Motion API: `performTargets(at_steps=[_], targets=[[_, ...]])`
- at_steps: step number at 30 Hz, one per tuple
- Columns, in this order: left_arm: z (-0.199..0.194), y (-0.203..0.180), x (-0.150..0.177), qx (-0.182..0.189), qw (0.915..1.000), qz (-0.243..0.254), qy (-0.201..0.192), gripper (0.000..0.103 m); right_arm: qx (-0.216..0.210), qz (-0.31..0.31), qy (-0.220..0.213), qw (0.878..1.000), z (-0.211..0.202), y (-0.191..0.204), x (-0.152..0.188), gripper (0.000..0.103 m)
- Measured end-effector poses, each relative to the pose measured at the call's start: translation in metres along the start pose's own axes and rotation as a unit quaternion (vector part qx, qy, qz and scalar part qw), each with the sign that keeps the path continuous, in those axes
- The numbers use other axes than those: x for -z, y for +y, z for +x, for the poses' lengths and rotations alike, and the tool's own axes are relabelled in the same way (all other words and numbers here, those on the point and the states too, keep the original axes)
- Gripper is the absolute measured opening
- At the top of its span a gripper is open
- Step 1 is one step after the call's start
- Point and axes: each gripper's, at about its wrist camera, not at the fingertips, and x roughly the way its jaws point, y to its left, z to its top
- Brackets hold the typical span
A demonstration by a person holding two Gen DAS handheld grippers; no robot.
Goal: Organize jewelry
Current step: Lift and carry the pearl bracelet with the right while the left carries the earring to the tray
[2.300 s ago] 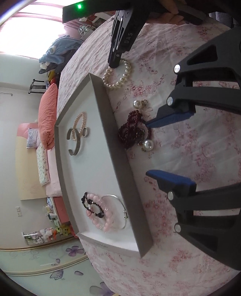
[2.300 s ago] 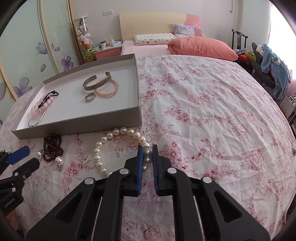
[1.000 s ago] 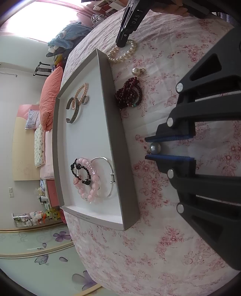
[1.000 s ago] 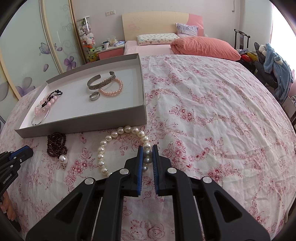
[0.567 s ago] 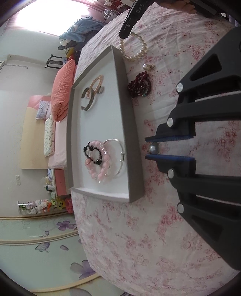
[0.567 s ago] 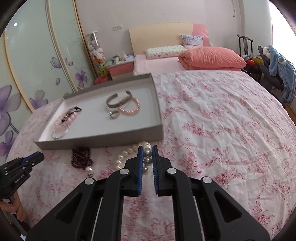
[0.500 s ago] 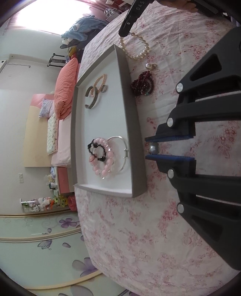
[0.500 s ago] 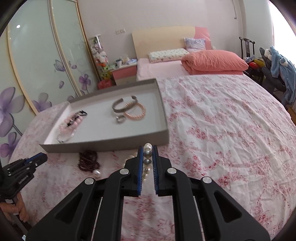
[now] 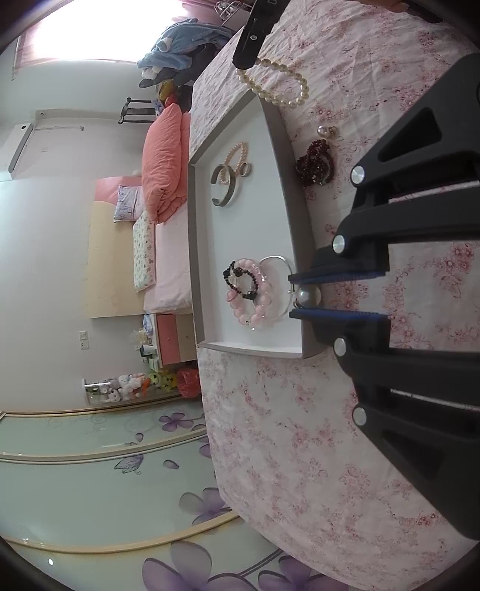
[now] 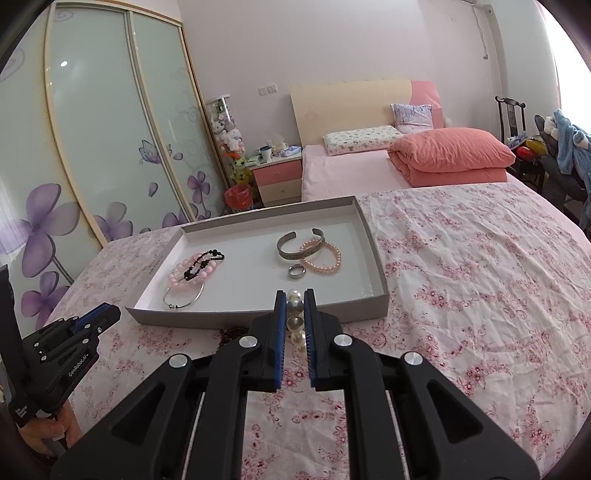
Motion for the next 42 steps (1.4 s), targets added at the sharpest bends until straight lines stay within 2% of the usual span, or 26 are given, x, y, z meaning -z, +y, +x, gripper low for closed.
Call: performTargets(at_steps=[8, 27, 36, 42], targets=[[-0.007, 0.001, -0.003, -0.017, 0.9997, -0.005, -0.018, 0.014, -0.007, -0.004, -0.020, 1.000, -0.010, 0.008, -0.002, 0.010], [-0.034, -0.005, -0.025, -0.026, 0.9965, -0.012, -0.078, 0.014, -0.009, -0.042, -0.116, 0.992, -0.046, 0.041, -0.020, 0.010], [-0.043, -0.011, -0.046, -0.026, 0.9937, -0.009, -0.108, 0.014, -0.011, -0.054, -0.140, 0.989, -0.049, 0.049, -0.033, 0.010], [-0.038, -0.013, -0.057, -0.029, 0.9934, -0.009, -0.110, 0.014, -0.011, -0.053, -0.149, 0.987, -0.045, 0.050, -0.043, 0.010]])
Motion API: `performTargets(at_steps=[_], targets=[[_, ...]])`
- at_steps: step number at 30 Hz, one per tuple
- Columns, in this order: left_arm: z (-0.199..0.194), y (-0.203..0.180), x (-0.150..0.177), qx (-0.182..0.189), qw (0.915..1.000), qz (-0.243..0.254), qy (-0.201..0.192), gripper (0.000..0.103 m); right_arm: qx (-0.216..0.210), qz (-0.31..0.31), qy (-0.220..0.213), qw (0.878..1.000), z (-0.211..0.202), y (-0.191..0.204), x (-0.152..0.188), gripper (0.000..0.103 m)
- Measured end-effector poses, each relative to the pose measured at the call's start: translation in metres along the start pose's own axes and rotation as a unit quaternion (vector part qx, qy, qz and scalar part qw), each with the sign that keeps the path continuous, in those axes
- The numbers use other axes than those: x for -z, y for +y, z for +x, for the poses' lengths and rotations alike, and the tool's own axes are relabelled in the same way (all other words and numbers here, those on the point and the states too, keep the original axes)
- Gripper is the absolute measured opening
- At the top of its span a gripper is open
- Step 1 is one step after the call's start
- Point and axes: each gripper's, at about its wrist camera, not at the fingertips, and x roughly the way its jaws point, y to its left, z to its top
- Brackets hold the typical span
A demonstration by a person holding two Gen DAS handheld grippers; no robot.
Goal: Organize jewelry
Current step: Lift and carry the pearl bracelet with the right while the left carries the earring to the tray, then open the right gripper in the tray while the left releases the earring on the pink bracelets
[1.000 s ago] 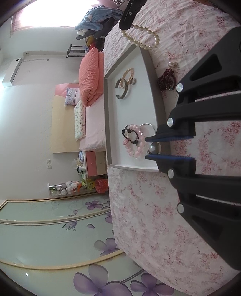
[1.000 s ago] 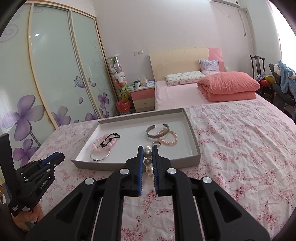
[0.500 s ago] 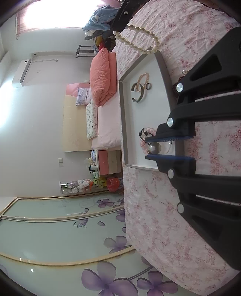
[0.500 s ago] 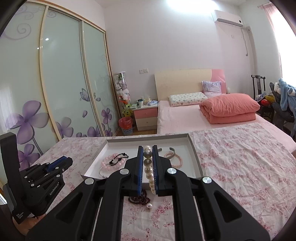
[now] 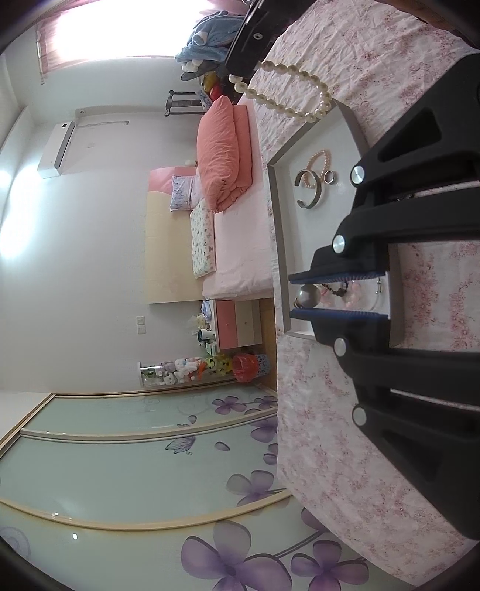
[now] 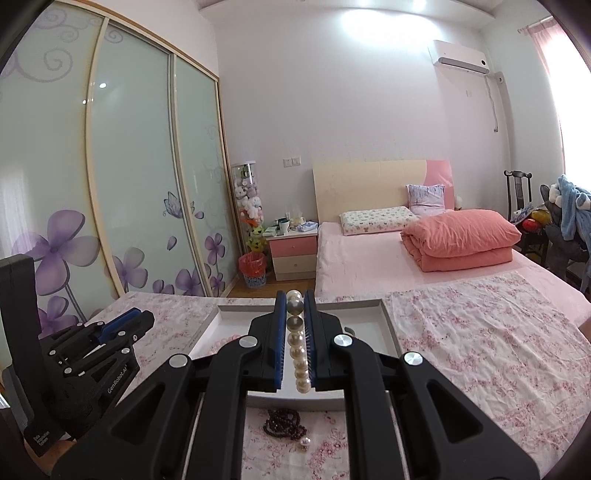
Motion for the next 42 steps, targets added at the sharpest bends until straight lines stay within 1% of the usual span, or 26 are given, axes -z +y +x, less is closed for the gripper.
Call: performTargets(at_steps=[5, 10, 15, 20, 24, 26, 28, 29, 30, 34, 36, 40, 42], targets=[[0.016, -0.003, -0.007, 0.004, 1.0000, 0.003, 0.006, 0.014, 0.004, 0.004, 0.000, 1.000, 0.017, -0.003, -0.007, 0.010], [0.045, -0.005, -0.017, 0.023, 0.9996, 0.001, 0.018, 0.014, 0.008, 0.015, 0.016, 1.000, 0.044, -0.009, -0.009, 0.011], [0.085, -0.009, -0.019, 0.040, 0.9982, -0.006, 0.044, 0.014, 0.002, 0.037, 0.063, 0.997, 0.087, -0.020, 0.000, 0.010], [0.116, -0.012, -0.012, 0.050, 0.9963, -0.010, 0.069, 0.014, -0.006, 0.052, 0.110, 0.993, 0.123, -0.026, 0.013, 0.010], [0.131, -0.016, -0.006, 0.054, 0.9955, -0.007, 0.078, 0.014, -0.004, 0.054, 0.136, 0.989, 0.138, -0.028, 0.024, 0.011], [0.136, -0.017, -0.005, 0.056, 0.9951, -0.007, 0.081, 0.014, 0.005, 0.051, 0.142, 0.988, 0.140, -0.028, 0.027, 0.011], [0.139, -0.018, -0.003, 0.057, 0.9950, -0.006, 0.082, 0.014, 0.011, 0.048, 0.143, 0.989, 0.138, -0.029, 0.029, 0.023], [0.141, -0.018, -0.003, 0.056, 0.9950, -0.006, 0.083, 0.014, 0.016, 0.046, 0.140, 0.989, 0.136, -0.030, 0.029, 0.038], [0.144, -0.019, -0.002, 0.056, 0.9949, -0.006, 0.084, 0.014, 0.021, 0.044, 0.135, 0.990, 0.133, -0.031, 0.030, 0.045], [0.153, -0.022, -0.003, 0.059, 0.9942, -0.006, 0.090, 0.016, 0.029, 0.044, 0.136, 0.989, 0.128, -0.036, 0.031, 0.045], [0.157, -0.022, -0.003, 0.059, 0.9937, -0.007, 0.095, 0.024, 0.032, 0.045, 0.139, 0.989, 0.124, -0.040, 0.033, 0.045], [0.152, -0.011, -0.010, 0.053, 0.9941, -0.025, 0.091, 0.025, 0.036, 0.042, 0.140, 0.989, 0.114, -0.043, 0.037, 0.045], [0.147, -0.004, -0.013, 0.045, 0.9950, -0.028, 0.085, 0.025, 0.037, 0.041, 0.140, 0.989, 0.110, -0.043, 0.037, 0.045]])
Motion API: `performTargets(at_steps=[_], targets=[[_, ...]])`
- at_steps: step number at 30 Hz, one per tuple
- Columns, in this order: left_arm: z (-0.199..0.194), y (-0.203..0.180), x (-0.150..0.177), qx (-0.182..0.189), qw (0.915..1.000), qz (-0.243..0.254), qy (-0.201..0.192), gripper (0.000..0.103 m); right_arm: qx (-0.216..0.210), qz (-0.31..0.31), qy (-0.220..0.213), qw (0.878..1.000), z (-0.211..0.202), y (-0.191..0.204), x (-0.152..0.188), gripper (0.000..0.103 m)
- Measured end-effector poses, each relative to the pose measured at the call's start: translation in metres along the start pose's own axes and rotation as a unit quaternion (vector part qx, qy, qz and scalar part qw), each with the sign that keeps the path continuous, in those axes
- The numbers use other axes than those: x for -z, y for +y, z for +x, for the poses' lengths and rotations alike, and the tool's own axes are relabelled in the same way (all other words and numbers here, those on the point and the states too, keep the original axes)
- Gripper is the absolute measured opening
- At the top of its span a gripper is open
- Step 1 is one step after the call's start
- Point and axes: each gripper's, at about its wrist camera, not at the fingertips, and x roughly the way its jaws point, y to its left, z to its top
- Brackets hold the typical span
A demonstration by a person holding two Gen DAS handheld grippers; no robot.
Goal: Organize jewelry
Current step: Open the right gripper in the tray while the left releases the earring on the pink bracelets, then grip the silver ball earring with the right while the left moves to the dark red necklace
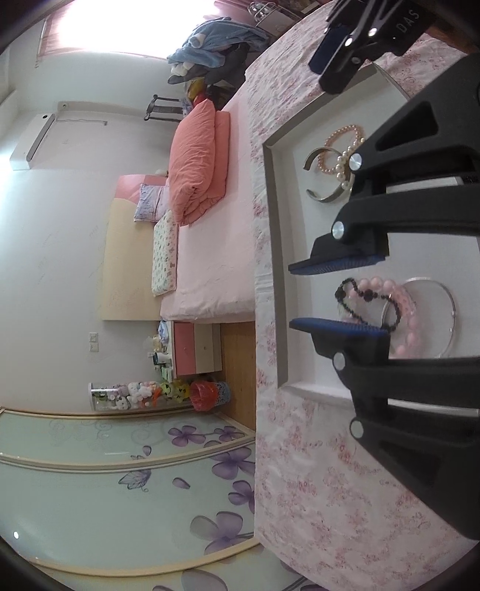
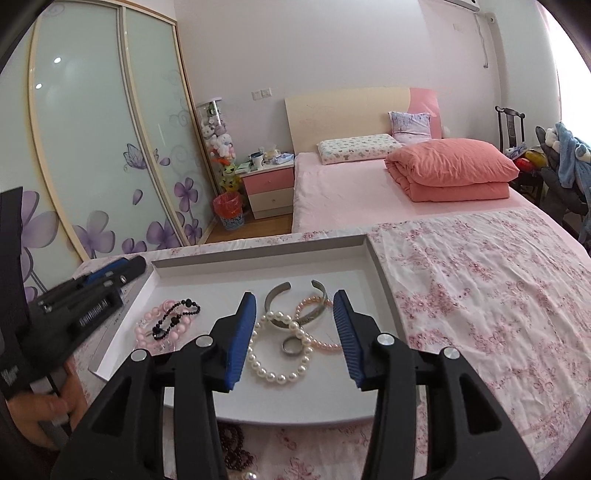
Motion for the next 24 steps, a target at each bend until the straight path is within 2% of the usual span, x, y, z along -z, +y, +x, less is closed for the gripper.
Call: performTargets(at_steps=[4, 11, 13, 18, 22, 24], targets=[[-0.013, 0.012, 0.000, -0.013, 0.9999, -0.009, -0.004, 0.026, -0.002, -0.003, 0.005, 1.000, -0.007, 0.001, 0.004, 0.045], [-0.047, 0.025, 0.023, -0.028, 0.9996, -0.003, 0.002, 0.041, -0.011, -0.030, 0.029, 0.999, -0.023, 0.008, 0.023, 0.045], [-0.057, 0.028, 0.034, -0.027, 0.9996, -0.001, 0.008, 0.045, -0.016, -0.045, 0.047, 0.998, -0.026, 0.011, 0.032, 0.045], [-0.077, 0.039, 0.064, -0.032, 0.9989, 0.002, 0.035, 0.064, -0.028, -0.088, 0.101, 0.991, -0.029, 0.017, 0.061, 0.045], [-0.085, 0.052, 0.080, -0.035, 0.9978, -0.004, 0.056, 0.070, -0.039, -0.112, 0.134, 0.984, -0.029, 0.024, 0.082, 0.041], [-0.087, 0.057, 0.086, -0.039, 0.9971, -0.010, 0.065, 0.071, -0.044, -0.119, 0.147, 0.981, -0.025, 0.029, 0.088, 0.036]])
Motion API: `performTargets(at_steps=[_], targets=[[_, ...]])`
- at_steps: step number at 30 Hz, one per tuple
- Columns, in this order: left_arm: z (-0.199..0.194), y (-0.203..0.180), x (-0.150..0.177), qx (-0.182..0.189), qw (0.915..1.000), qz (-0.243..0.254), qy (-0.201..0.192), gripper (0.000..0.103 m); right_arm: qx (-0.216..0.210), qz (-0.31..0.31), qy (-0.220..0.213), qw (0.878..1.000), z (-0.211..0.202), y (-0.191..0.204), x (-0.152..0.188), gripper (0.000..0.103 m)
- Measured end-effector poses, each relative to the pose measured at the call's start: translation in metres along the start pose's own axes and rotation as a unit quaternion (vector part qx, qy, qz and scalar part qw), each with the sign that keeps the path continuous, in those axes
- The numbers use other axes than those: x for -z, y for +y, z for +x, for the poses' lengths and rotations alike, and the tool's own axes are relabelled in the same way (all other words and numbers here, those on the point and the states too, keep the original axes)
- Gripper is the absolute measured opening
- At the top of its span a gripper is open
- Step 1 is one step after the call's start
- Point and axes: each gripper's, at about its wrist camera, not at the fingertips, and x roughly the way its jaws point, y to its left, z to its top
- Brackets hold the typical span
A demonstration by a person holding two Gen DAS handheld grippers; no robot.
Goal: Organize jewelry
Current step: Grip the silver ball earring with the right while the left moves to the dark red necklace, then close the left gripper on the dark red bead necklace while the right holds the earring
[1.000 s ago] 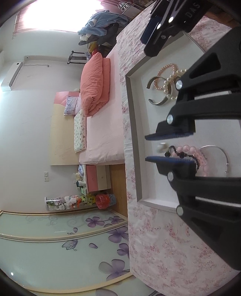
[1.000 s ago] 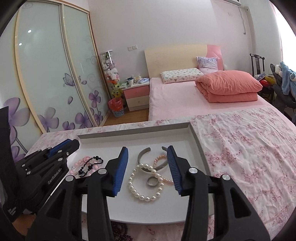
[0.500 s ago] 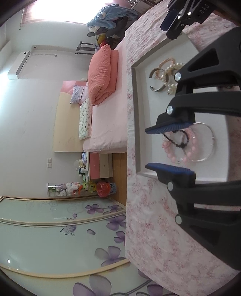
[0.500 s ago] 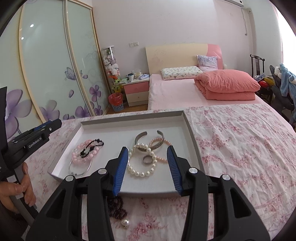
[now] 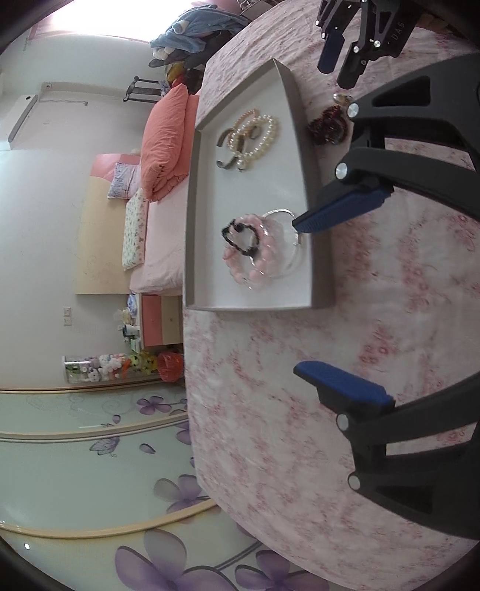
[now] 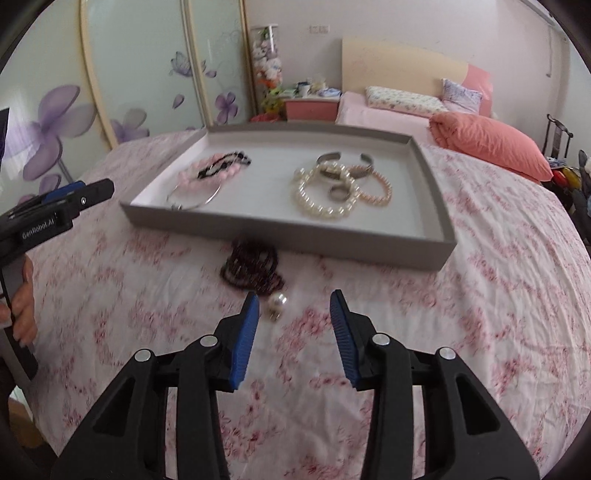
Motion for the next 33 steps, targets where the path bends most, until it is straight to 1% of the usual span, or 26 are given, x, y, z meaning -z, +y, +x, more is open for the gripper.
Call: performTargets(at_steps=[3, 9, 19, 20, 21, 23, 27, 33], targets=[[0.000, 0.005, 0.005, -0.001, 1.0000, -0.006, 0.007, 0.072, 0.001, -0.006, 0.011, 1.000, 0.007, 0.006, 0.002, 0.030], [0.000, 0.005, 0.009, -0.003, 0.9999, -0.001, 0.012, 0.072, 0.007, -0.003, 0.019, 1.000, 0.016, 0.009, -0.001, 0.022], [0.002, -0.003, 0.009, 0.002, 0.9999, 0.004, 0.016, 0.072, 0.013, -0.001, 0.018, 1.000, 0.019, 0.008, -0.005, 0.022], [0.003, -0.004, 0.009, 0.003, 0.9998, 0.004, 0.017, 0.072, 0.014, -0.003, 0.017, 1.000, 0.019, 0.008, -0.004, 0.020], [0.003, -0.005, 0.009, 0.004, 0.9998, 0.005, 0.017, 0.072, 0.016, -0.004, 0.016, 1.000, 0.020, 0.008, -0.004, 0.014], [0.003, -0.008, 0.010, 0.006, 0.9998, 0.007, 0.019, 0.072, 0.016, -0.003, 0.016, 1.000, 0.019, 0.007, -0.004, 0.014], [0.002, -0.018, 0.010, 0.017, 0.9996, 0.012, 0.021, 0.072, 0.037, 0.001, 0.015, 0.999, 0.015, 0.000, -0.001, 0.014], [0.001, -0.045, 0.010, 0.050, 0.9979, 0.032, 0.028, 0.072, 0.099, 0.062, 0.015, 0.993, 0.006, -0.043, 0.003, 0.014]])
